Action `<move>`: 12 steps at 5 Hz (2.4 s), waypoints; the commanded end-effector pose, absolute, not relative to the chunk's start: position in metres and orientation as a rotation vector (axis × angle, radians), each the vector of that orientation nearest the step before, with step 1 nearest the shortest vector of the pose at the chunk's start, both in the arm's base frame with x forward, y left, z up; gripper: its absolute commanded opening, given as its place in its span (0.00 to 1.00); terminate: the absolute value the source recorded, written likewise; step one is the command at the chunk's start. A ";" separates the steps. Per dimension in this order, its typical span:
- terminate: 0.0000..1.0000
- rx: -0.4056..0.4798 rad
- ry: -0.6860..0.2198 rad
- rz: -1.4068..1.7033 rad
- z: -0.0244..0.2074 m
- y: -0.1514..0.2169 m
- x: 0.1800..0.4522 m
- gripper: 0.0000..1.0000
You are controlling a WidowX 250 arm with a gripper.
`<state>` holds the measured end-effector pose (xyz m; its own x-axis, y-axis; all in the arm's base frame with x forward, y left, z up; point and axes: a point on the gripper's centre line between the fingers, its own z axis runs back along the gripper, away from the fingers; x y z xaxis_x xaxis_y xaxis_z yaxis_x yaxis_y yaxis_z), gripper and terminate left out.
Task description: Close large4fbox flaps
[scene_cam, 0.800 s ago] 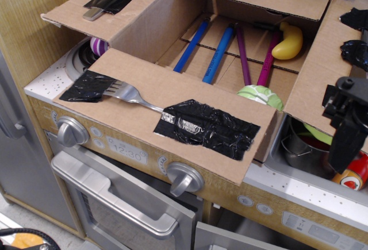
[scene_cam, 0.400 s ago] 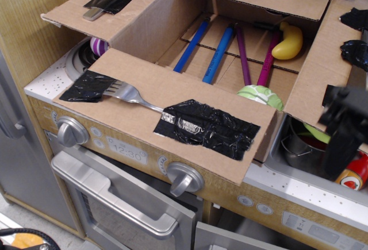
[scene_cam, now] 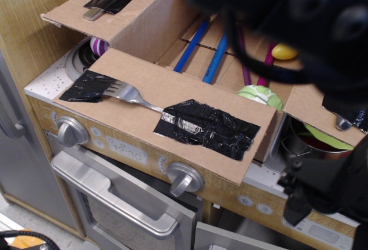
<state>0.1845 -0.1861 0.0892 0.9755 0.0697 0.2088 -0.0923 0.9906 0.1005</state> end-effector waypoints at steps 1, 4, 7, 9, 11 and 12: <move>0.00 0.110 -0.288 0.111 0.062 -0.174 0.184 1.00; 0.00 0.282 -0.403 0.085 0.050 -0.131 0.186 1.00; 0.00 0.533 -0.428 -0.061 0.107 -0.110 0.192 1.00; 0.00 0.566 -0.484 -0.163 0.142 -0.102 0.229 1.00; 0.00 0.536 -0.527 -0.264 0.176 -0.093 0.262 1.00; 0.00 0.479 -0.510 -0.315 0.187 -0.086 0.285 1.00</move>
<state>0.2857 -0.0814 0.1707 0.8396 -0.4083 0.3582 0.1997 0.8453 0.4955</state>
